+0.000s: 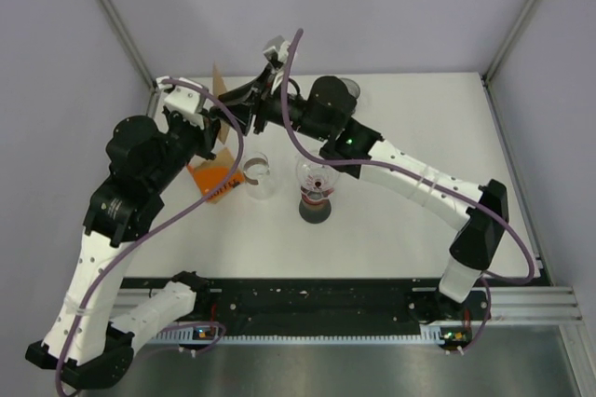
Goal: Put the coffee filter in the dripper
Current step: Place the coffee filter in the coffee dripper.
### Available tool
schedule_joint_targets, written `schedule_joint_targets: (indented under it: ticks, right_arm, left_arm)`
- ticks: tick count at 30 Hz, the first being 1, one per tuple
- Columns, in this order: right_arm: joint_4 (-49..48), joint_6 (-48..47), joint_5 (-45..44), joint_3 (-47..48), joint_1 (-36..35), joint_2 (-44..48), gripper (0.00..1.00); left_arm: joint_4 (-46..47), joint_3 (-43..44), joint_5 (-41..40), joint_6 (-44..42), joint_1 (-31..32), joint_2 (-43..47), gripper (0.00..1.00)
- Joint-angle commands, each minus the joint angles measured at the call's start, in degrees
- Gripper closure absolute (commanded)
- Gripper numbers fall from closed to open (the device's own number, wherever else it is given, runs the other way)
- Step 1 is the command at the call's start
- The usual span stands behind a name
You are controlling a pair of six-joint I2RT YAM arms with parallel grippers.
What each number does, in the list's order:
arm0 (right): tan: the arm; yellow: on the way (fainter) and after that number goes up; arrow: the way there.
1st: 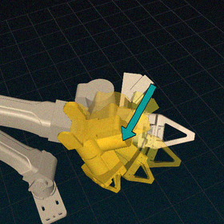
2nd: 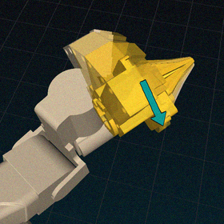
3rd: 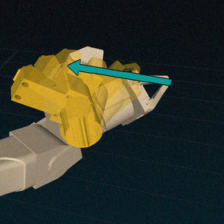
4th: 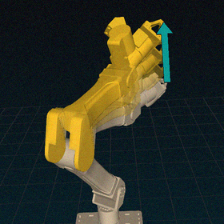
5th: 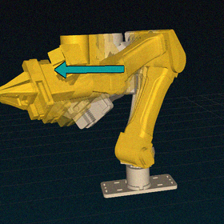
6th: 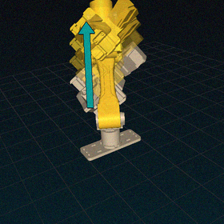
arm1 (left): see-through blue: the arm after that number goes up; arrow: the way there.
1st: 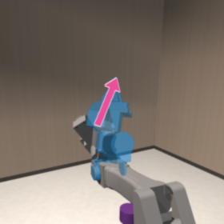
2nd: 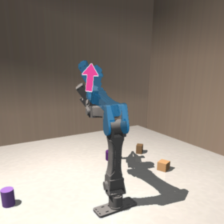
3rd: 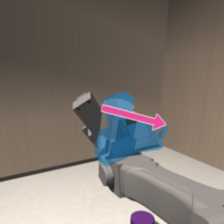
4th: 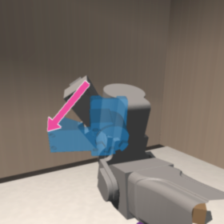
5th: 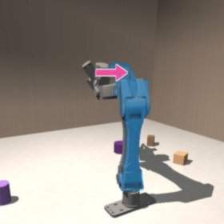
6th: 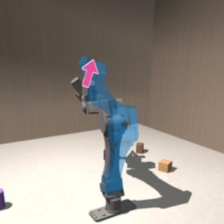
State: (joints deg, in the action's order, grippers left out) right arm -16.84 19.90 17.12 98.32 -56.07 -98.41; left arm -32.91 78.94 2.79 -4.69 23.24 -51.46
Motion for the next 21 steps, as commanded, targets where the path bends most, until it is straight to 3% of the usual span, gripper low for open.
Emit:
schedule_joint_targets:
  ticks: [1, 7, 11, 21]
  right_arm:
    - [1.5, 1.4, -0.2, 3.5, -0.6, -1.3, 0.57]
    - [4.6, 0.8, -2.3, 4.4, -0.6, -2.1, 0.73]
    - [5.9, -0.2, -4.4, 4.2, -0.5, -2.0, 0.97]
    - [5.0, -5.6, -14.2, -1.5, -0.4, 3.4, 1.0]
  left_arm:
    - [5.7, -0.1, 1.7, -0.3, 0.1, 1.4, 1.0]
    - [6.9, 0.2, 1.3, -1.5, 0.1, 1.4, 1.0]
    - [6.8, 0.1, 0.6, -1.9, 0.1, 1.5, 1.0]
    - [5.2, 0.4, -9.6, -2.9, 0.1, 1.0, 1.0]
